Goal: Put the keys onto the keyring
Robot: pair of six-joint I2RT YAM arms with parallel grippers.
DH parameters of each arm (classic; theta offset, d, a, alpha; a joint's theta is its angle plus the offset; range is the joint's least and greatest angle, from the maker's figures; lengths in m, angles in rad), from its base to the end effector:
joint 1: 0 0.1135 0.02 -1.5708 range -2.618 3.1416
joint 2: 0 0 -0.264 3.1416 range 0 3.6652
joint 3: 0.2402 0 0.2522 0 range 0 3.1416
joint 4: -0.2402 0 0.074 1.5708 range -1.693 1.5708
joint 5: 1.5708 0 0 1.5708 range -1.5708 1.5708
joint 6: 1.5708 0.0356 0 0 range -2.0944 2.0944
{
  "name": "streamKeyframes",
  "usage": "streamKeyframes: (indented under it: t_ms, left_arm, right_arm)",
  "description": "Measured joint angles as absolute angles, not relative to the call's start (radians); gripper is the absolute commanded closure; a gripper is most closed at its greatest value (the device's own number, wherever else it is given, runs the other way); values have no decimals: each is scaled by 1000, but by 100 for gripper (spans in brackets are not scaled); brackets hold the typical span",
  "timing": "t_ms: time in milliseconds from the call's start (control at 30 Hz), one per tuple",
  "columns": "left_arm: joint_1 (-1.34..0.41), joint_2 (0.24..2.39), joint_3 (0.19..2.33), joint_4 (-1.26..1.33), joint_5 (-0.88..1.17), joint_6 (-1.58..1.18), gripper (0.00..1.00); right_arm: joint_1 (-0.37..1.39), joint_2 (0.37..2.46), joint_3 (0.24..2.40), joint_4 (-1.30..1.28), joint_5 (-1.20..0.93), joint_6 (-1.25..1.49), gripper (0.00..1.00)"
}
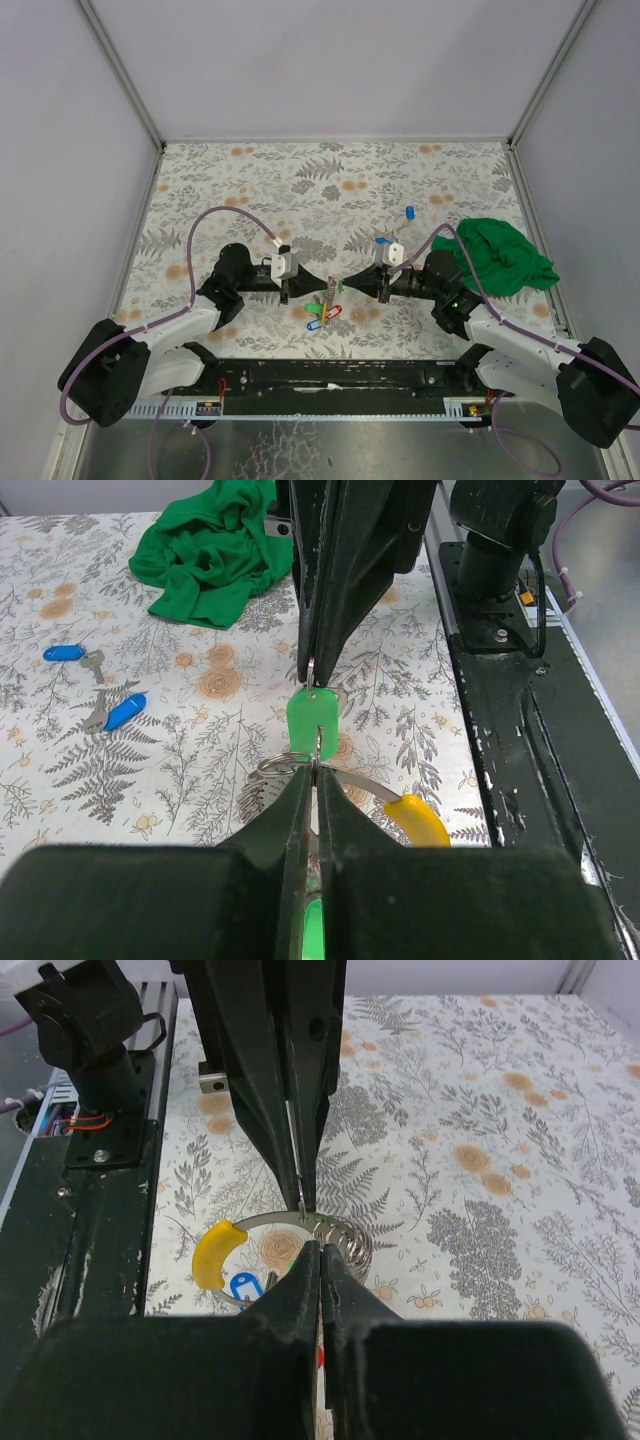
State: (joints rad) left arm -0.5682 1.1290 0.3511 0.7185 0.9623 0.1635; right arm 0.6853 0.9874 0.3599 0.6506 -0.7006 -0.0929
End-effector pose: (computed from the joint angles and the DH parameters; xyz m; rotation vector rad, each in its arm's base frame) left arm 0.1680 -0.1419 0.2174 1.2597 1.1683 -1.0803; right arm 0.1475 0.1502 0.2409 -1.1164 1.2058 0.9977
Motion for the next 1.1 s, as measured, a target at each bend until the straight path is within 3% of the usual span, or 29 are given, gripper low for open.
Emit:
streamKeyframes:
  t_ms: [400, 1100]
  left_arm:
    - [-568, 1129, 342, 764, 1015, 154, 100]
    - [-583, 1126, 339, 751, 1051, 228, 100]
  right_arm:
    - [685, 1004, 335, 792, -765, -65, 100]
    - [685, 1067, 381, 717, -883, -155, 100]
